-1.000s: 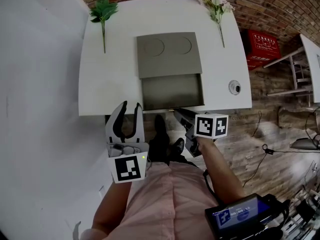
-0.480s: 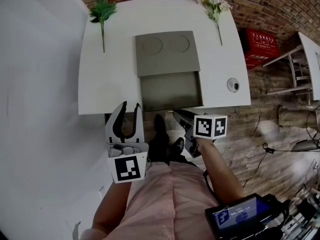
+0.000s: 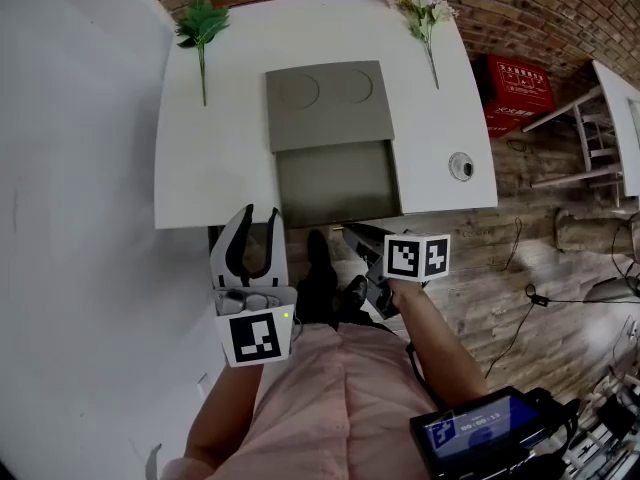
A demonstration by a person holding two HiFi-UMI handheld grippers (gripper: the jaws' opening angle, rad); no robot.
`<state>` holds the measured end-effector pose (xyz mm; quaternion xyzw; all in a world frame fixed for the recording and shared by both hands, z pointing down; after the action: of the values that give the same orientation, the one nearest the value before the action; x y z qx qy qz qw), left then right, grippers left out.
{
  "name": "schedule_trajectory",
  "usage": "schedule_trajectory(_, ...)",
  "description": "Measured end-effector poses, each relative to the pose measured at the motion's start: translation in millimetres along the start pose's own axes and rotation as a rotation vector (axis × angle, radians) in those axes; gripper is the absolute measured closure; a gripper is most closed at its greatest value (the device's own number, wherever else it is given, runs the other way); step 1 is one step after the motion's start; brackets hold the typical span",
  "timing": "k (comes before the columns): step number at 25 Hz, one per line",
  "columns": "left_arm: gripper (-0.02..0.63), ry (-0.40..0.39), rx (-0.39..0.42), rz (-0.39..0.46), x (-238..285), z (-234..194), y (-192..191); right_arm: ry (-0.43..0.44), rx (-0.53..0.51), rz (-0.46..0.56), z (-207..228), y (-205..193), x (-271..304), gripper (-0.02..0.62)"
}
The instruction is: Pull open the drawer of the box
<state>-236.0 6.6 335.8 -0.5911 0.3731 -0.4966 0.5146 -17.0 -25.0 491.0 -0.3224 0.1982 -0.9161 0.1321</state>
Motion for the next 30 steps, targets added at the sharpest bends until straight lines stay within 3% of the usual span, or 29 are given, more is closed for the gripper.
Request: schedule_trajectory(30, 0.482, -0.017, 0.008, 0.002, -10.5, 19.8, -0.5, 0.015, -0.006, -0.001, -1.9, -17.0, -7.3, 0.532)
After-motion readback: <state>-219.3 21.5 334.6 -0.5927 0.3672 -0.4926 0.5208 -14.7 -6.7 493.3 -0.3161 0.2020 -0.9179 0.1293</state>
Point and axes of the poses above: the fingertips, and each gripper's own axes: x forward along the fingers, z to its right, y out of its top, the point moved 10 cm from there along -x, backward along the fingers, and after that the axes turned 7 degrees about -x, right-handed, at the moved point
